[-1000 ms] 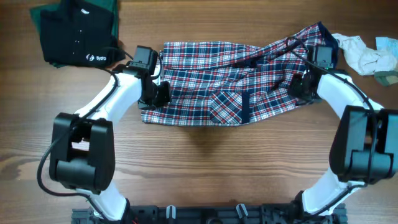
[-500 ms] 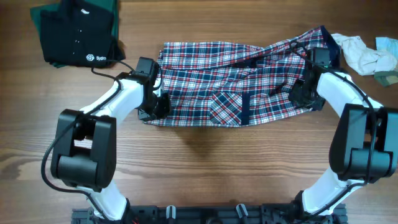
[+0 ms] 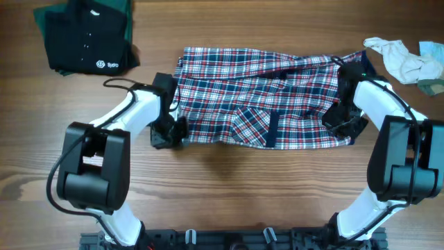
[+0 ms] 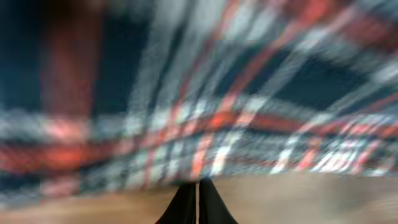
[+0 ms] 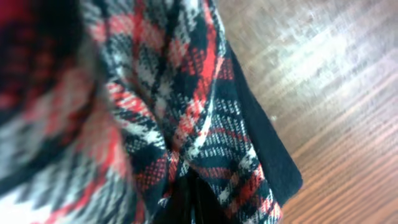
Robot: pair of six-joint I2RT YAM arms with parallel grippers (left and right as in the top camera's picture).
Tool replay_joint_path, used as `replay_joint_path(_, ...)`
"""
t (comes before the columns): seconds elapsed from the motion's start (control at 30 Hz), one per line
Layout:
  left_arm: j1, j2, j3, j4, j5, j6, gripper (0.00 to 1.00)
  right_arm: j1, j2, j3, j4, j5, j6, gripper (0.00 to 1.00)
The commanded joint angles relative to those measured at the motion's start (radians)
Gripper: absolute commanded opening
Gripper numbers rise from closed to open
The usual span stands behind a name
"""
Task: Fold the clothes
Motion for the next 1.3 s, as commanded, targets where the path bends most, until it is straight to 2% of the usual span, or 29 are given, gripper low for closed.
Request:
replay_joint_path(0.0, -0.003, 0.016, -0.019, -0.043, -0.013, -0.031, 0.04, -0.004, 0.04, -0.03, -0.026, 0.0, 0.072, 0.04)
replay_joint_path(0.17, -0.003, 0.016, -0.019, -0.1, -0.013, -0.035, 0.04, -0.031, 0.04, -0.03, -0.05, 0.011, 0.111, 0.04)
replay_joint_path(0.3, -0.003, -0.03, -0.019, -0.108, -0.031, -0.034, 0.04, -0.113, 0.04, -0.03, -0.054, 0.018, 0.145, 0.04)
replay_joint_path(0.6, -0.003, -0.329, -0.019, -0.008, -0.071, -0.029, 0.04, -0.198, 0.04, -0.03, -0.035, 0.056, 0.145, 0.04)
replay_joint_path(0.7, -0.003, -0.36, -0.019, 0.028, -0.071, -0.026, 0.04, -0.217, 0.04, -0.03, -0.026, 0.075, 0.211, 0.04)
replay_joint_path(0.83, -0.003, -0.36, -0.019, 0.141, -0.07, 0.008, 0.08, -0.265, 0.04, -0.012, -0.015, 0.107, 0.231, 0.04)
replay_joint_path(0.97, -0.003, -0.36, -0.019, 0.281, -0.07, 0.024, 0.22, -0.317, 0.039, 0.019, -0.002, 0.092, 0.22, 0.04)
replay_joint_path(1.1, -0.004, -0.36, -0.019, 0.379, -0.067, 0.023, 0.29, -0.321, 0.039, 0.019, 0.051, 0.096, 0.22, 0.06)
replay_joint_path(1.13, -0.004, -0.36, -0.019, 0.399, -0.066, 0.023, 0.34, -0.324, 0.039, 0.019, 0.07, 0.092, 0.22, 0.06)
replay_joint_path(1.2, -0.004, -0.36, -0.019, 0.414, -0.066, 0.023, 0.35, -0.324, 0.039, 0.028, 0.076, 0.077, 0.184, 0.07)
replay_joint_path(1.23, -0.004, -0.36, -0.019, 0.422, -0.065, 0.023, 0.36, -0.321, 0.039, 0.032, 0.076, 0.077, 0.156, 0.11)
replay_joint_path(1.27, -0.005, -0.36, -0.019, 0.437, -0.048, 0.023, 0.37, -0.32, 0.034, 0.035, 0.076, 0.077, 0.122, 0.24)
